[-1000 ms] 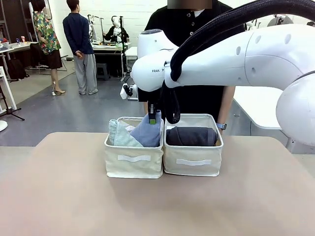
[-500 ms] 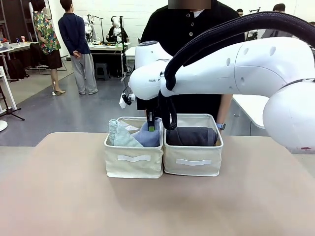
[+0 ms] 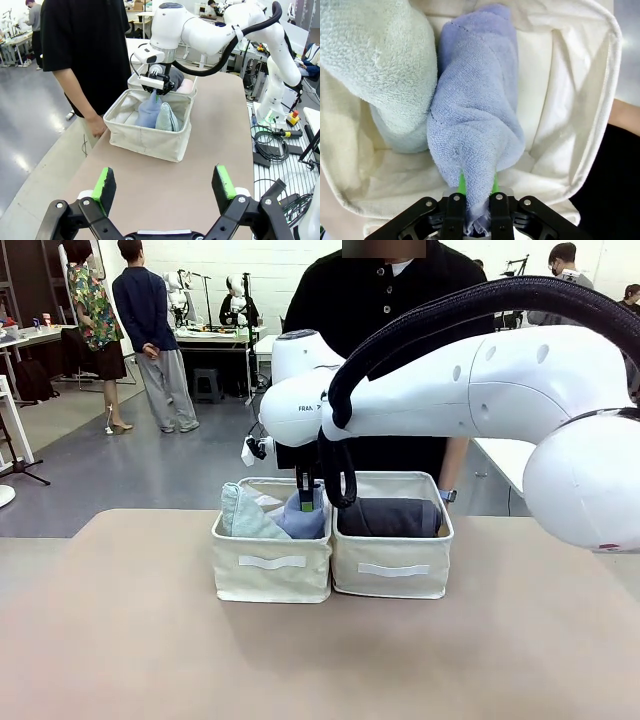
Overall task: Sort the towels based on their folding style.
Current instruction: Pick up another triangle-folded towel from the table and place it in the left Fabric basket.
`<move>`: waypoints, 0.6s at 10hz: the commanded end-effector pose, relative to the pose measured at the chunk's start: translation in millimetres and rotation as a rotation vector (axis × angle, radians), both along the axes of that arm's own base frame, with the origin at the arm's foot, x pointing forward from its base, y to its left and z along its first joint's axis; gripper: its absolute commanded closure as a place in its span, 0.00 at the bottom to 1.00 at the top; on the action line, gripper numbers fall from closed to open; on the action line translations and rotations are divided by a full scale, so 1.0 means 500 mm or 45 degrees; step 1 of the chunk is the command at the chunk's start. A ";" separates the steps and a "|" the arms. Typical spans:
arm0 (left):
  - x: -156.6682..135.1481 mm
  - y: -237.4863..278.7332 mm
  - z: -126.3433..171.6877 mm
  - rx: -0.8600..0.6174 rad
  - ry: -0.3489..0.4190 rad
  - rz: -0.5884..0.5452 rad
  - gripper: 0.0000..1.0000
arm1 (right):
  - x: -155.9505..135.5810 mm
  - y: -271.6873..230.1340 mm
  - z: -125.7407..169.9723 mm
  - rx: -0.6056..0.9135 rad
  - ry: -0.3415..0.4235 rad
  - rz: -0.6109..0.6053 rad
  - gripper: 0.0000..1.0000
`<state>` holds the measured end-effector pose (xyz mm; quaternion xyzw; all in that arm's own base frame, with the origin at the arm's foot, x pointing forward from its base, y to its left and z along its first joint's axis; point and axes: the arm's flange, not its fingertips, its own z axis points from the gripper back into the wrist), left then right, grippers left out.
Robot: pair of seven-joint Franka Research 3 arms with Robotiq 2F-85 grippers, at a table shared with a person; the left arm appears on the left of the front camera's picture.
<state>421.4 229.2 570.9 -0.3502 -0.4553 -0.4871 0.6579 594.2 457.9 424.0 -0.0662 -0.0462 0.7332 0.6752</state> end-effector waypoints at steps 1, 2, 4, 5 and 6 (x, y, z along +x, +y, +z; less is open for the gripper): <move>-0.003 -0.002 0.001 -0.004 -0.012 0.015 0.00 | 0.016 0.020 -0.007 -0.036 -0.004 0.034 0.24; -0.003 -0.002 0.001 -0.004 -0.012 0.015 0.00 | 0.017 0.019 -0.008 -0.041 -0.004 0.027 0.00; -0.003 -0.002 0.001 -0.004 -0.012 0.015 0.00 | 0.018 0.019 -0.008 -0.045 -0.003 0.024 0.00; -0.003 -0.002 0.001 -0.004 -0.012 0.015 0.00 | 0.019 0.018 -0.008 -0.042 -0.004 0.023 0.00; -0.003 -0.002 0.001 -0.004 -0.012 0.015 0.00 | 0.019 0.017 -0.007 -0.042 -0.004 0.023 0.00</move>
